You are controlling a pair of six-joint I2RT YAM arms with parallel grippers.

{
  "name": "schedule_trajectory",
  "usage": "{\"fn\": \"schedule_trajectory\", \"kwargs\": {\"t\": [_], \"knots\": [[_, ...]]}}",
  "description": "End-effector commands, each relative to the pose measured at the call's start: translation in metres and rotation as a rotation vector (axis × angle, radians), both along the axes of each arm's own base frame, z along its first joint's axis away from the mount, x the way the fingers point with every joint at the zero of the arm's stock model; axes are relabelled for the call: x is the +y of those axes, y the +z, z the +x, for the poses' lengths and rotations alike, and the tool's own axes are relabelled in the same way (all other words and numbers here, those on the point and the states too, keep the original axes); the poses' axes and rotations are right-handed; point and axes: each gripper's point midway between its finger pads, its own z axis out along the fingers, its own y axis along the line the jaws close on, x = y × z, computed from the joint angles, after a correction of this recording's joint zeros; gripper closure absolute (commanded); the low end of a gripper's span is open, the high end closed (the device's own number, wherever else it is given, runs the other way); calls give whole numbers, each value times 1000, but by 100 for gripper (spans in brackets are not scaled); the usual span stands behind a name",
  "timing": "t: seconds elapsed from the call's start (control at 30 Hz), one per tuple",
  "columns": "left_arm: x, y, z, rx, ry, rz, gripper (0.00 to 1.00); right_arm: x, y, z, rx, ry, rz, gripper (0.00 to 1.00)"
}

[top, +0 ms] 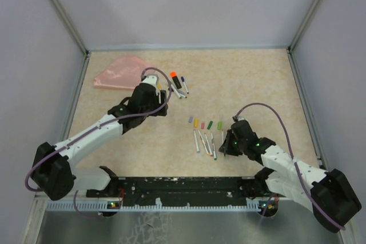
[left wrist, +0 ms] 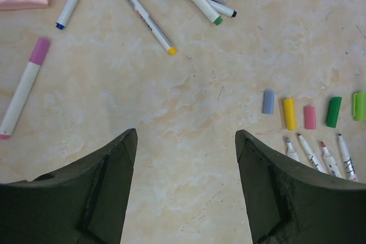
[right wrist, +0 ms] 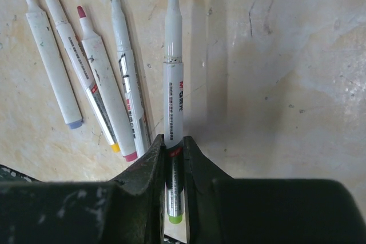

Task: Open the pen caps
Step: Place the pen at the center of the board.

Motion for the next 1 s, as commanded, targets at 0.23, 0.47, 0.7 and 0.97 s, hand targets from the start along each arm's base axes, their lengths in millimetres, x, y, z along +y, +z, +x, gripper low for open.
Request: {"fn": "schedule_trajectory", "kwargs": {"t": [0.23, 0.47, 0.7, 0.97], "knots": [[41, 3, 3, -44, 87, 173, 18, 4, 1, 8, -22, 9, 9, 81], [56, -1, 6, -33, 118, 256, 15, 3, 2, 8, -22, 9, 0, 78], [71, -8, 9, -16, 100, 367, 13, 4, 10, 12, -44, 15, -1, 77], [92, -32, 17, 90, 72, 467, 13, 3, 37, 24, -142, 16, 12, 75]]}}
